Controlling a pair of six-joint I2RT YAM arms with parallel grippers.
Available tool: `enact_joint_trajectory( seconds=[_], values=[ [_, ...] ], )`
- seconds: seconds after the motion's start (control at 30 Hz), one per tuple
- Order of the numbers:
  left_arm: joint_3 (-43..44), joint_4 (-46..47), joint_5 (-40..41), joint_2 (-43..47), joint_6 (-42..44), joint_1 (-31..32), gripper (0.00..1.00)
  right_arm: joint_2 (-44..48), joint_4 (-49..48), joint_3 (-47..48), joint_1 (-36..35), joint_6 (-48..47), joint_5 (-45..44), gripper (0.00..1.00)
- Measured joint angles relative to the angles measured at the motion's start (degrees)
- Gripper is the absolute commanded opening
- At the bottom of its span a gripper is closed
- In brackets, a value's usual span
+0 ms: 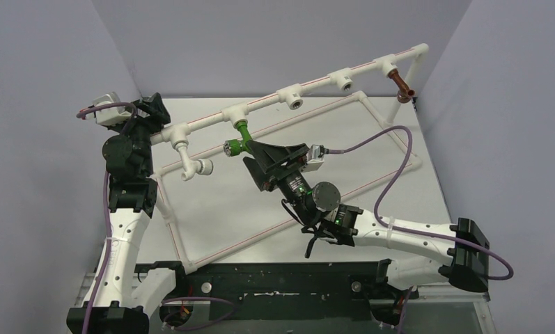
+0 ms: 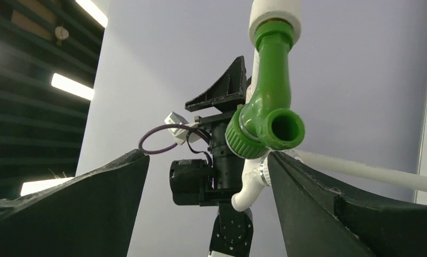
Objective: Install the water faucets
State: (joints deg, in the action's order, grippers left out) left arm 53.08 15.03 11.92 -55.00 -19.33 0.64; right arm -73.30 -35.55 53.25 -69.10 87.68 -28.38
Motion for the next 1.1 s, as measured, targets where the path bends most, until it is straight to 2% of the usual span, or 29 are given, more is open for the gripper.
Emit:
enact_joint_trajectory(
  seconds=[0.37, 0.53, 0.83, 1.1],
  values=[
    [0.00, 0.00, 0.00, -0.02, 0.00, 0.00, 0.66, 5.90, -2.21, -2.86, 1.29, -21.27, 12.04, 0.84],
    [0.00, 0.00, 0.00, -0.02, 0.00, 0.00, 0.66, 7.30, 1.09, 0.72, 1.81, -33.48, 20.06, 0.84],
    [0.11, 0.00, 0.00, -0.20, 0.02, 0.00, 0.66, 11.54, 17.07, 11.72, 1.95, -63.43, 28.11, 0.84],
    [0.11, 0.00, -0.02, -0.20, 0.00, 0.00, 0.66, 14.43, 26.03, 13.18, 1.53, -94.60, 31.80, 0.83]
  ],
)
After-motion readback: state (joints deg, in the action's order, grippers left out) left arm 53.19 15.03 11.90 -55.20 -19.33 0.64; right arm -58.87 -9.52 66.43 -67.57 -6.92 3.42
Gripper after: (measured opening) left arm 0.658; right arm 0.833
